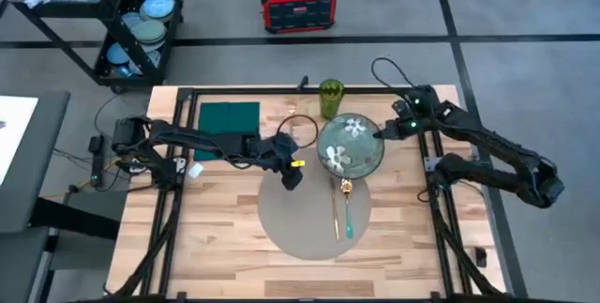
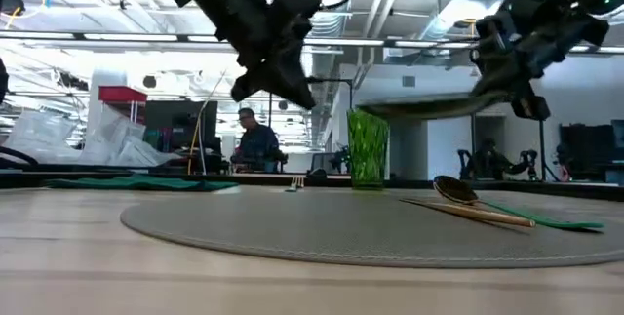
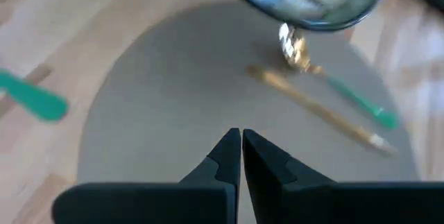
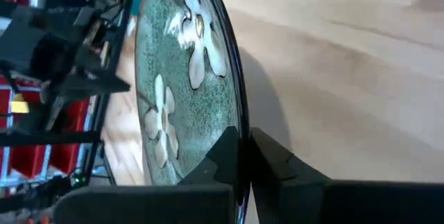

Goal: Set table place
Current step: Put the green plate on the gray placemat

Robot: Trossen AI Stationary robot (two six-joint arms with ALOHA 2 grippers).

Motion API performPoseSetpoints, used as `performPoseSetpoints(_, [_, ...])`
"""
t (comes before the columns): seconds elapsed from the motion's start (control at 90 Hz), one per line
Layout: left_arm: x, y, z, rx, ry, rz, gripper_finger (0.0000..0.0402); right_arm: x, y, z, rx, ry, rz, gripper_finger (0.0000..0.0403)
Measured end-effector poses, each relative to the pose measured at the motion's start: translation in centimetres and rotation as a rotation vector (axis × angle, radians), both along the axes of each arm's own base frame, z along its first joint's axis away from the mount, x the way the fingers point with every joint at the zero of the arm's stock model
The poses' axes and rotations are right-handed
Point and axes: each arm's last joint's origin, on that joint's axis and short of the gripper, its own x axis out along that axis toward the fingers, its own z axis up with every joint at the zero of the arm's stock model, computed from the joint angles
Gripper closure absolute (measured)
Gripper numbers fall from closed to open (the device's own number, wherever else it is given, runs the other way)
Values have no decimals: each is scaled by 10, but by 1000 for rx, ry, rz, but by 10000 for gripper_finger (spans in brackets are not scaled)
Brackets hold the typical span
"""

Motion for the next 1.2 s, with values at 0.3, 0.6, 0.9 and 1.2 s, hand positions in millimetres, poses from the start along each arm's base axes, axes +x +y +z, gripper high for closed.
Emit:
performPoseSetpoints(0.3, [-33,-42,3,42,-125,-21,402,50,25,-15,4,45,102,403])
performPoseSetpoints(0.6, [-155,-57,-5,-72,-437,203,402,93,30,-32,48,-25,167,403])
performPoseSetpoints(0.9, [-196,-46,-11,-72,-531,267,402,152,52,-43,77,6,339,403])
performPoseSetpoints(1.2, [-198,-45,-14,-45,-497,262,402,188,65,-74,145,29,454,403])
